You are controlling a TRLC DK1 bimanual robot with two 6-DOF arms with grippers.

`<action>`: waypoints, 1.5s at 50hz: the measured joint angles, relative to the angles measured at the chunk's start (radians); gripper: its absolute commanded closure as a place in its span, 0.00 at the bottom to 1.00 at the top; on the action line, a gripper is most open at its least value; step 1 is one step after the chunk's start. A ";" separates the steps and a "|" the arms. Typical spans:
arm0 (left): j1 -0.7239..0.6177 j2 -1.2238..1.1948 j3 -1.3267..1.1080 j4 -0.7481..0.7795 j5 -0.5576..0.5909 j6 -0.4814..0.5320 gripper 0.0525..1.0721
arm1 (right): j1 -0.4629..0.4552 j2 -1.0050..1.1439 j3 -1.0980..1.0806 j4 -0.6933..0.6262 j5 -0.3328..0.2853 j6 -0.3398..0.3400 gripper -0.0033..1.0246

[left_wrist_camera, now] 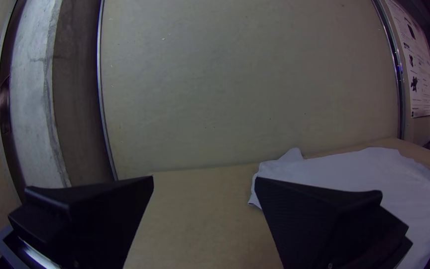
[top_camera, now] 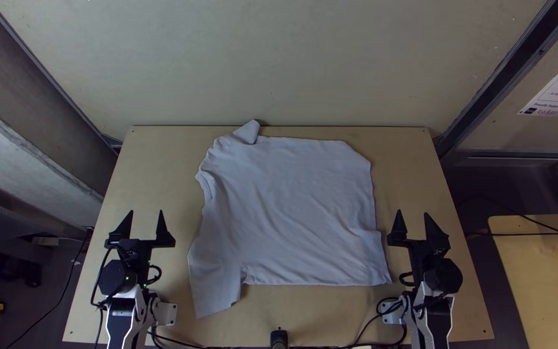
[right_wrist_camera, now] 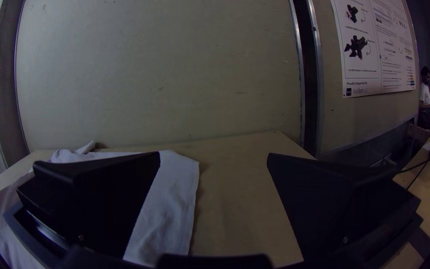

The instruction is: Fold the t-shirt

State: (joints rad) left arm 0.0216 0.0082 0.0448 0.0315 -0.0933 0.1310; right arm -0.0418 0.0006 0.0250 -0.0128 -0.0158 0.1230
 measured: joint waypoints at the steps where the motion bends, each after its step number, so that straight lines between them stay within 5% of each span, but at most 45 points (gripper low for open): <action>1: 0.000 0.000 0.000 0.000 0.000 0.000 0.04 | 0.000 0.000 0.000 0.000 0.000 0.000 0.04; 75: 0.013 0.000 0.002 -0.005 0.007 -0.050 0.04 | 0.035 0.000 0.044 -0.004 0.008 -0.009 0.04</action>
State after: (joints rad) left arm 0.0345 0.0082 0.0471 0.0269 -0.0860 0.0811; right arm -0.0067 0.0006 0.0692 -0.0170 -0.0078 0.1143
